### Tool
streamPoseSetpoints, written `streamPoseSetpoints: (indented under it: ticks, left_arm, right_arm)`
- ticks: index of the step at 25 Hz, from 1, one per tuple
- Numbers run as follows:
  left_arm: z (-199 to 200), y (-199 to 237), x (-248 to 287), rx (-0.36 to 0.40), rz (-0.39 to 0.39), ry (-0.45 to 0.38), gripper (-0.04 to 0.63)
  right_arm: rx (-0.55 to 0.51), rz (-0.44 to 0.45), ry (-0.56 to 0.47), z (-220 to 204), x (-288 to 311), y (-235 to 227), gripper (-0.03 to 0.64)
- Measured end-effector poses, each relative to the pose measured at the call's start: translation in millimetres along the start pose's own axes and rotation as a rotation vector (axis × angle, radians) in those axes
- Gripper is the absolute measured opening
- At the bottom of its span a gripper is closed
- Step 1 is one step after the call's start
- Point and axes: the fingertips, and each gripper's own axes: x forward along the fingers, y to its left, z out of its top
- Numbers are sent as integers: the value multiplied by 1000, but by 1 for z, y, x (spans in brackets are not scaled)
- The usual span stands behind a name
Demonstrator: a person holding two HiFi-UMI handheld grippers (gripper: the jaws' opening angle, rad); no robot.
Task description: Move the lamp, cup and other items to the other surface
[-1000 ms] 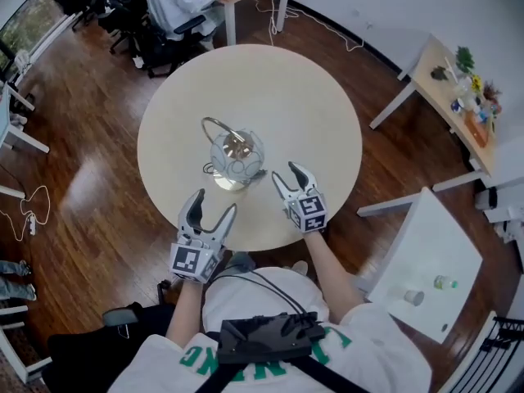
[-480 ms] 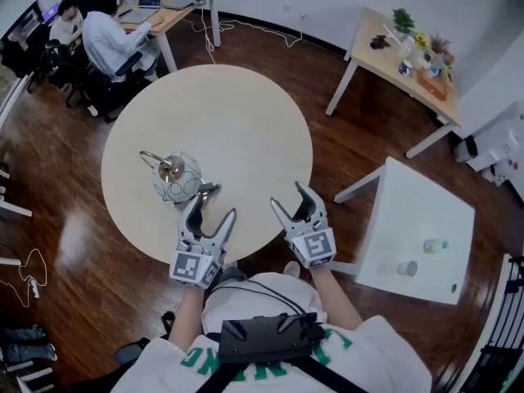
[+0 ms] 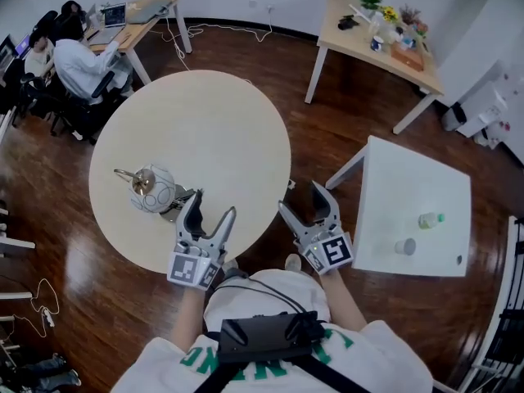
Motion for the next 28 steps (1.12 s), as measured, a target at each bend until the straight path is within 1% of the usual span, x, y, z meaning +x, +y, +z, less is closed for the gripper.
streamPoseSetpoints:
  ticks: [3,6,10,13,16,22,25,28]
  left_arm:
    - [0,-14,9,24,-42,14,334]
    - [-5,-30,22,37,-97,35,334]
    - [-15,-60,47,16,-192,58,333]
    - [-25,-95,70,11,-285,74,333]
    - [-37,-143,93,2,-398,98,333]
    - [-72,-241,127,-10,-635,145,333]
    - [-86,-292,139,-22,-740,169,333]
    - [-102,-342,149,-21,-836,197,333]
  right_arm:
    - [-28,-24,-16,1,-11,-10,376]
    - [-14,-62,-23,2,-23,-22,376]
    - [4,-133,-13,-2,-51,-44,376]
    - [23,-199,24,-13,-82,-66,374]
    - [45,-309,52,-23,-132,-97,374]
    - [109,-570,82,-45,-241,-151,371]
    - [147,-691,91,-51,-294,-173,351]
    - [170,-818,128,-58,-349,-198,336]
